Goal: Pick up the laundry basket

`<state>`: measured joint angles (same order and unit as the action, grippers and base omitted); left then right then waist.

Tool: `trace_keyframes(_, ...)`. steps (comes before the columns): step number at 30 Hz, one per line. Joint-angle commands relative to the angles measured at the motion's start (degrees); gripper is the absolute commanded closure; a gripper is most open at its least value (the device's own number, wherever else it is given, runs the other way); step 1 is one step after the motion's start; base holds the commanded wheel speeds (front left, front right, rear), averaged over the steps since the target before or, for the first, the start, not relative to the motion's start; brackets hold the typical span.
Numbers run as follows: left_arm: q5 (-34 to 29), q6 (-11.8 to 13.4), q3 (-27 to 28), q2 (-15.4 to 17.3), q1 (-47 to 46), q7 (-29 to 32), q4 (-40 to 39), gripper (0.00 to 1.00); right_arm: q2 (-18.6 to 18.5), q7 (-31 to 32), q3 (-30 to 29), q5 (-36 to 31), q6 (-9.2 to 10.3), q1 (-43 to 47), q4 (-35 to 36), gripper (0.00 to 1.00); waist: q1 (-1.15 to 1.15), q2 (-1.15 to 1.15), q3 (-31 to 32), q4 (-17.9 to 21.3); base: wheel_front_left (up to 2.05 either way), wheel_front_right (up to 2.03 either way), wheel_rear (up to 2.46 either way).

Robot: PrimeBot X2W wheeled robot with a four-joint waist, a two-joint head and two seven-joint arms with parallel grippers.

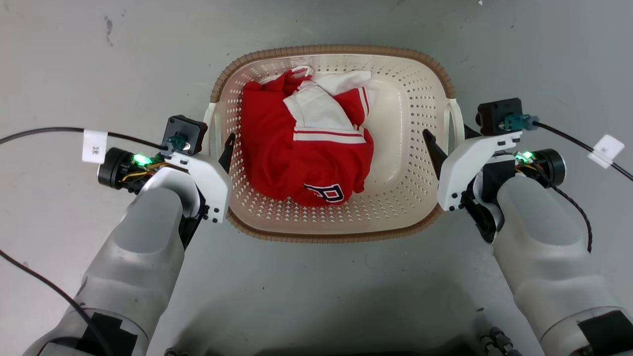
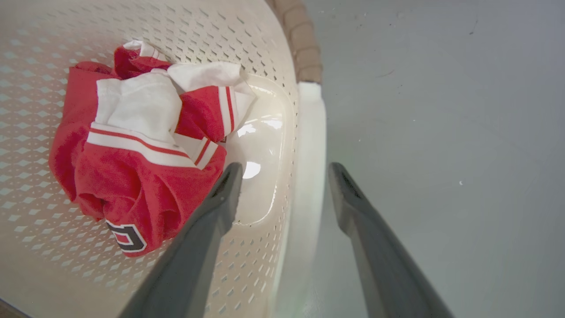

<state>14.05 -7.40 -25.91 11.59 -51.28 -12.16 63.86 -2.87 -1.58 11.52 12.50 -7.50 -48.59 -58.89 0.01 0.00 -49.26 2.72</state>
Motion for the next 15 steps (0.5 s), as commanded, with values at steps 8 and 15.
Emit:
trace_keyframes(8,8.44,-0.04,-8.32,1.75,-3.66,3.45,0.31,0.00,0.00,2.18,2.75,3.13,0.02,-5.21,-6.09,0.00,-0.01,0.00,-1.48,-0.69,0.00,0.00,0.00)
trace_keyframes(15,14.46,-0.04,-14.29,2.87,-4.89,6.18,-0.96,0.00,-0.01,2.37,3.36,3.97,0.02,-7.38,-10.47,0.00,-0.01,0.00,-2.28,-1.11,0.00,0.00,0.00)
